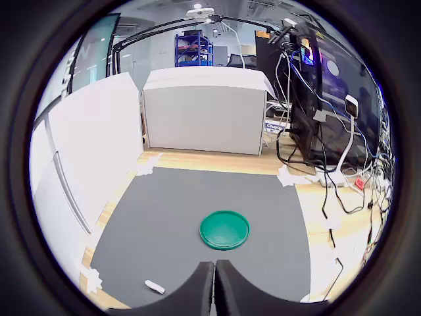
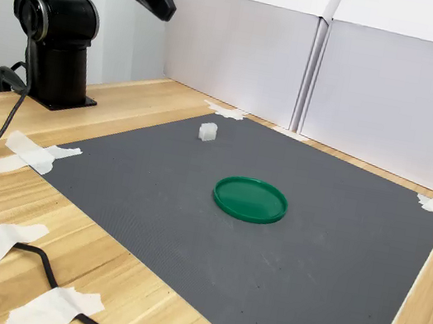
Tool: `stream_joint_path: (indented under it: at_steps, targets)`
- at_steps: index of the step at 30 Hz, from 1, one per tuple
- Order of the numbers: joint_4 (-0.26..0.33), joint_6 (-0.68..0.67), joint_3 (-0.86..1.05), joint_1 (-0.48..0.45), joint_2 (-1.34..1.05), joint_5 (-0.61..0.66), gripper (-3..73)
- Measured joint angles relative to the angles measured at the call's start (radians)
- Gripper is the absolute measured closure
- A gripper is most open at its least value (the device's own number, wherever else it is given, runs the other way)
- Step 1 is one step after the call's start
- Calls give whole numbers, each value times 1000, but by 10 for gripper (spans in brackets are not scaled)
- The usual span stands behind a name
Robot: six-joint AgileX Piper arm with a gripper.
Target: Grasp a white terminal and put it on the green lid.
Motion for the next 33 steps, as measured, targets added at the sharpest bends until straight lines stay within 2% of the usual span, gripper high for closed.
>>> stream_joint_path:
  at_steps: [5, 16, 24, 26, 33]
  targets:
    - [0, -37, -130, 0, 137, 101, 711]
    - [39, -123, -445, 0, 443, 537, 711]
    - [56, -130, -545, 4, 502, 609, 711]
    - [39, -130, -551, 30, 517, 618, 711]
    - [-87, -141, -554, 252, 625, 648, 711]
